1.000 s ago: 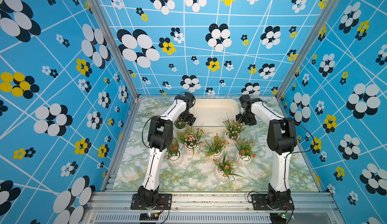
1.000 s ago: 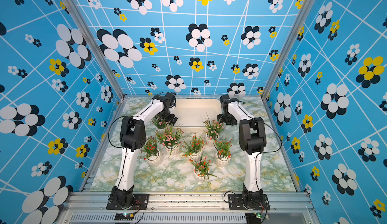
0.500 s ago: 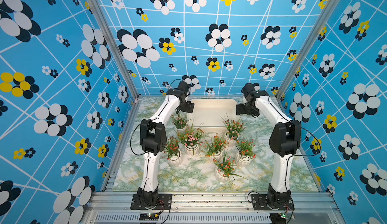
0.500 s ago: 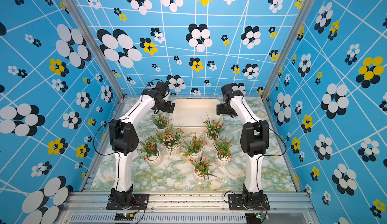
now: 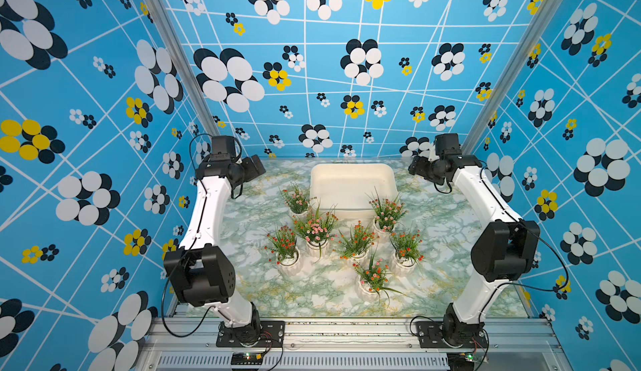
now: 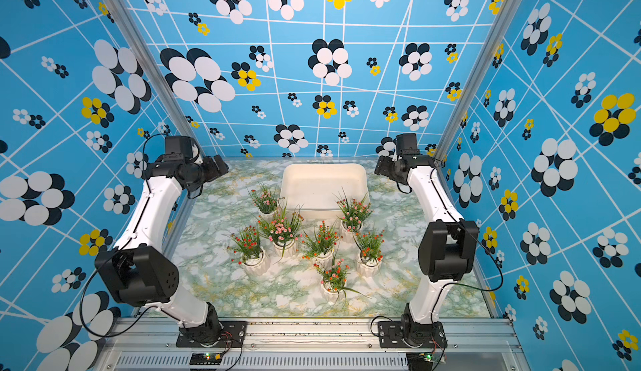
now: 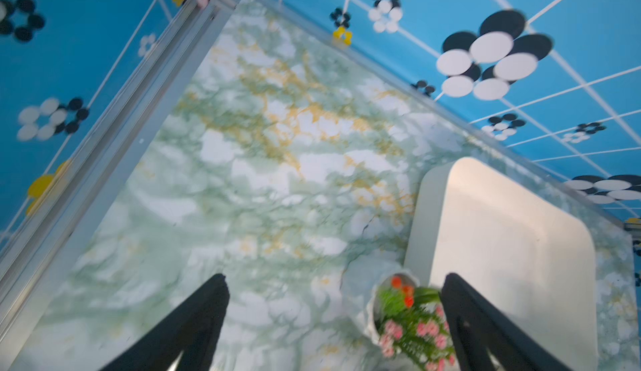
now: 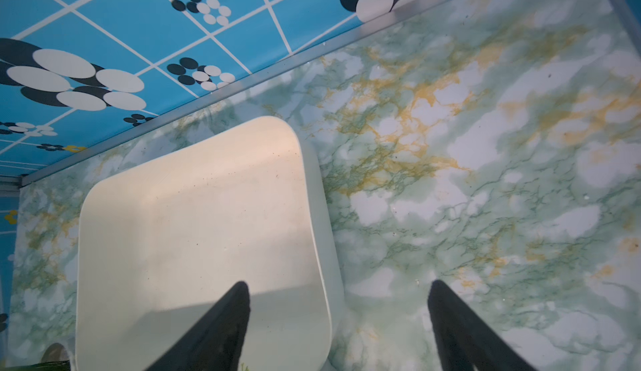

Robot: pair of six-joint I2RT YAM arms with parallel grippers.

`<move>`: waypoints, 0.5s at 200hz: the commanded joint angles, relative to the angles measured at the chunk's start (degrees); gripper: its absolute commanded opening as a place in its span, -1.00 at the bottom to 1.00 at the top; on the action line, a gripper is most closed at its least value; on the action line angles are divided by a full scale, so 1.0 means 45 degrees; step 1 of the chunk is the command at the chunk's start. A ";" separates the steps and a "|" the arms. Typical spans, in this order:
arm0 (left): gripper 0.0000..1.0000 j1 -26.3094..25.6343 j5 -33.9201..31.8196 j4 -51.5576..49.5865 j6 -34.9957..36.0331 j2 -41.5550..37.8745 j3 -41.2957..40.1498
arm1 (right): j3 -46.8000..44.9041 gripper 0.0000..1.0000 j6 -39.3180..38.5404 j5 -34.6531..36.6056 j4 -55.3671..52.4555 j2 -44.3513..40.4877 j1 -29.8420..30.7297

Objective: Put the potted gypsophila into the storage box
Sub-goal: Move the storage box to the center of the board, then pick up the baby's breath potted plant from the center of the board.

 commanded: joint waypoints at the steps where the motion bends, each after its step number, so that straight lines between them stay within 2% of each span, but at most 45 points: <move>1: 0.93 0.0252 -0.0458 -0.1415 0.0283 -0.0667 -0.1720 | 0.1115 0.51 0.0219 -0.1610 -0.1794 0.0992 0.0196; 17: 0.90 0.0306 -0.0397 -0.1701 0.0449 -0.1024 -0.2707 | 0.1571 0.43 -0.0043 -0.2117 -0.2528 0.1445 0.0220; 55: 0.87 -0.0888 -0.0350 -0.1663 -0.0110 -0.0924 -0.3761 | 0.0353 0.40 0.0907 -0.1732 -0.1085 0.0951 0.0238; 80: 0.83 -0.1471 -0.0075 -0.1152 -0.0631 -0.0266 -0.3710 | 0.0538 0.40 0.1091 -0.1756 -0.1247 0.1131 0.0230; 100: 0.82 -0.2158 -0.0451 -0.1118 -0.0689 0.0509 -0.3140 | 0.0498 0.37 0.1100 -0.1744 -0.1249 0.1115 0.0235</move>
